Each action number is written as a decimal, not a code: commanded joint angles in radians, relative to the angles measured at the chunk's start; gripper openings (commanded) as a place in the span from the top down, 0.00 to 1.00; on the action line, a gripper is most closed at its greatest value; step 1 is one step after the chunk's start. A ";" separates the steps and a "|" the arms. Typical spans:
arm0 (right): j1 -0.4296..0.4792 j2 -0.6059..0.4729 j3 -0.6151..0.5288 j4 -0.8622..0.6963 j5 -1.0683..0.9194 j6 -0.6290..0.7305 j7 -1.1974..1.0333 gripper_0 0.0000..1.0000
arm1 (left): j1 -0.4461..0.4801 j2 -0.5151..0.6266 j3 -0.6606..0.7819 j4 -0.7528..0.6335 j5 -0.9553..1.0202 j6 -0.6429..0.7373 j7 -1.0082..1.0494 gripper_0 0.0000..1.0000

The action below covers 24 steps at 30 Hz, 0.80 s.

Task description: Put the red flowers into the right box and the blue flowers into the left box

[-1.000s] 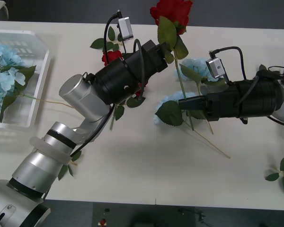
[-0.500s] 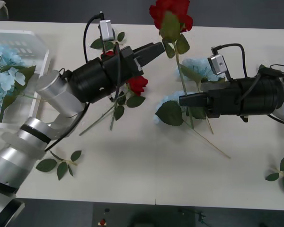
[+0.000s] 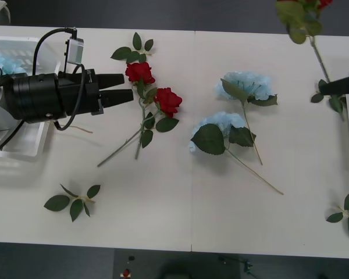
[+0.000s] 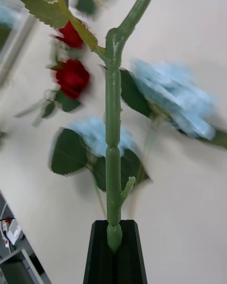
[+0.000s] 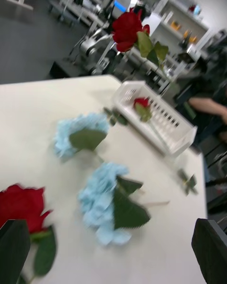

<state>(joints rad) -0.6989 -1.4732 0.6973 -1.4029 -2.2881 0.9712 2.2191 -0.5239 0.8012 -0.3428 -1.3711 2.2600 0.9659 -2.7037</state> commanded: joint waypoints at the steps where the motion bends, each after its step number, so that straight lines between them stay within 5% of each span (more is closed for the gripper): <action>1: -0.016 -0.081 0.011 0.078 0.164 0.043 -0.231 1.00 | -0.008 0.029 0.045 0.027 -0.128 0.043 0.027 0.00; 8: -0.016 -0.079 0.011 0.243 0.375 0.139 -0.461 1.00 | -0.059 -0.059 0.065 0.198 -0.349 0.066 0.113 0.00; 14: -0.016 -0.058 0.016 0.328 0.518 0.173 -0.578 1.00 | -0.077 -0.186 0.065 0.259 -0.528 -0.124 0.220 0.00; 24: -0.017 -0.053 0.119 0.372 0.653 0.024 -0.564 1.00 | -0.136 -0.329 0.067 0.261 -1.030 -0.276 0.582 0.00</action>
<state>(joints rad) -0.6993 -1.5105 0.7617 -1.0358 -1.6402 1.0268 1.6447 -0.6068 0.4719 -0.2710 -1.0886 1.2971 0.6992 -2.1932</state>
